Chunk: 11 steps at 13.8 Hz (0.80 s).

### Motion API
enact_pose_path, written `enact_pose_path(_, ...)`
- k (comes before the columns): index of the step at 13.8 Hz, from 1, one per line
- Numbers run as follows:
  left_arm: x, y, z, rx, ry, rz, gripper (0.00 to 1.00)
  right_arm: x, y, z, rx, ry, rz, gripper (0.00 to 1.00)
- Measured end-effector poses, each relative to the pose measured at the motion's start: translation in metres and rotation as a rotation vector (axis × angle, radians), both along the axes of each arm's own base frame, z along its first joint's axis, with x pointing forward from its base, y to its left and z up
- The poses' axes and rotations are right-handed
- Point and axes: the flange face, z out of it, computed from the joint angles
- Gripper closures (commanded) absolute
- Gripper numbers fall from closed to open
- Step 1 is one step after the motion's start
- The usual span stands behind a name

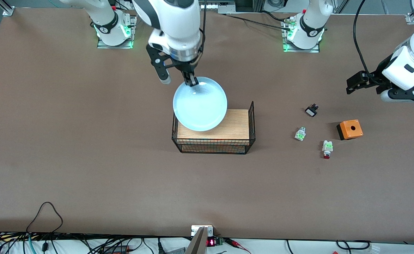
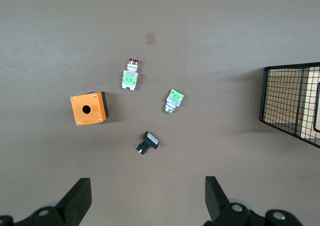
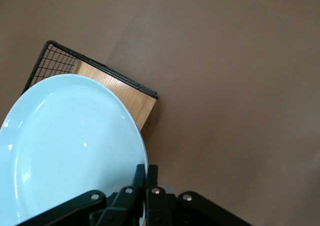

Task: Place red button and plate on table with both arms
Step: 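Lift the blue plate out of the basket with the right gripper, then carry the plate beside the basket and lower it onto the table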

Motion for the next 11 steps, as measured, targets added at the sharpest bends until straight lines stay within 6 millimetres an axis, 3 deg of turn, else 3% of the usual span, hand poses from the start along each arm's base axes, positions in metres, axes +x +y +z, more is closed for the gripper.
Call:
enact_pose_path(3,0.000,0.000,0.000,0.000,0.000,0.000,0.00,0.009,-0.037,0.039,-0.018,0.011,0.163,1.00)
enact_pose_path(6,0.000,0.000,0.000,0.000,0.000,0.000,0.00,0.034,-0.090,0.063,-0.030,0.018,0.421,1.00)
enact_pose_path(11,-0.001,0.000,0.000,0.000,0.005,0.002,0.00,0.086,-0.181,0.059,-0.054,0.066,0.752,1.00)
